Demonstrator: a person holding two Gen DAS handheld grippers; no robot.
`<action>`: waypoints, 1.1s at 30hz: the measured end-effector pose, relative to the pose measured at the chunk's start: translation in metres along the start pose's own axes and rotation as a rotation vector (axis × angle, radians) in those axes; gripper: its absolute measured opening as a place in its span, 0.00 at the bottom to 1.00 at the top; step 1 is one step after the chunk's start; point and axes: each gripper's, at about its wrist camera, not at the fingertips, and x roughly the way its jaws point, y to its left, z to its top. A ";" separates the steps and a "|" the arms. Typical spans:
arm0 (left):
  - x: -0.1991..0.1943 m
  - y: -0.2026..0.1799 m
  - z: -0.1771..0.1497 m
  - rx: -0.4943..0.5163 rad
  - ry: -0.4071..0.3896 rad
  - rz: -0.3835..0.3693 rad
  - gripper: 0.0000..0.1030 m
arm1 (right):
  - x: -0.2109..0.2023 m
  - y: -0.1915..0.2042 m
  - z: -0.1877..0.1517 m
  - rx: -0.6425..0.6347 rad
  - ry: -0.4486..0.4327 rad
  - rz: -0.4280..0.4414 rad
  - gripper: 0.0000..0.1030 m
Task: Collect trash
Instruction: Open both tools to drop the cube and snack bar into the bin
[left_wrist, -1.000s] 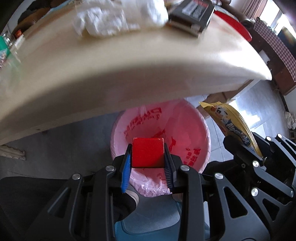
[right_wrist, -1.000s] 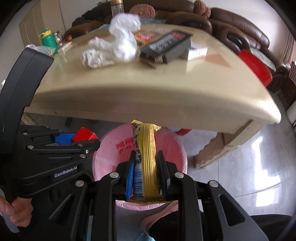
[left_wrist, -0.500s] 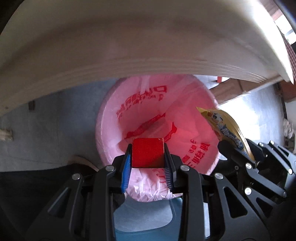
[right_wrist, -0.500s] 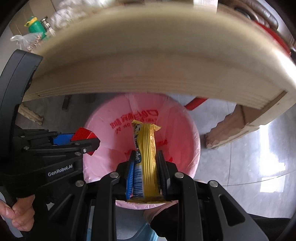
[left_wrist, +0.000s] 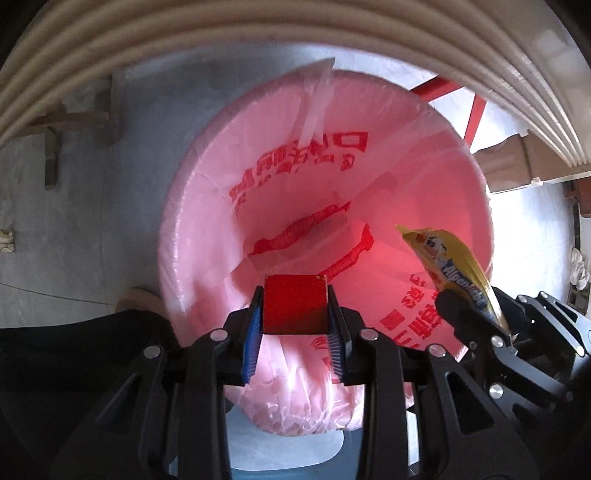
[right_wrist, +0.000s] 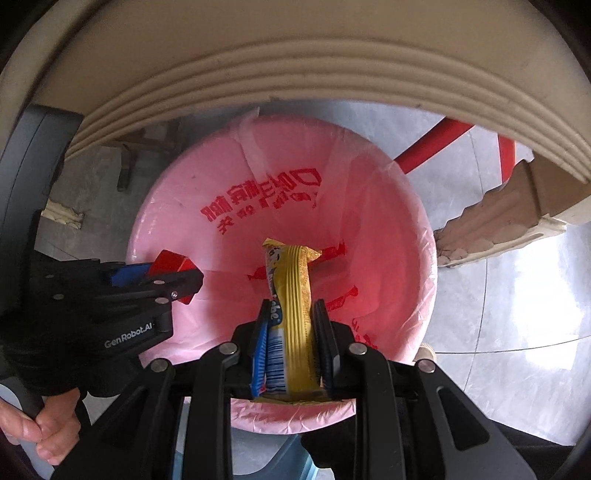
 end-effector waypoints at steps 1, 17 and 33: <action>0.000 -0.001 0.001 0.000 0.001 0.002 0.30 | 0.002 -0.001 0.000 0.001 0.007 0.006 0.23; 0.002 0.003 0.006 -0.014 0.009 0.069 0.61 | 0.009 -0.014 0.005 0.029 0.000 -0.007 0.51; -0.010 -0.003 0.002 0.026 -0.016 0.086 0.62 | 0.001 -0.022 0.005 0.080 -0.002 0.010 0.56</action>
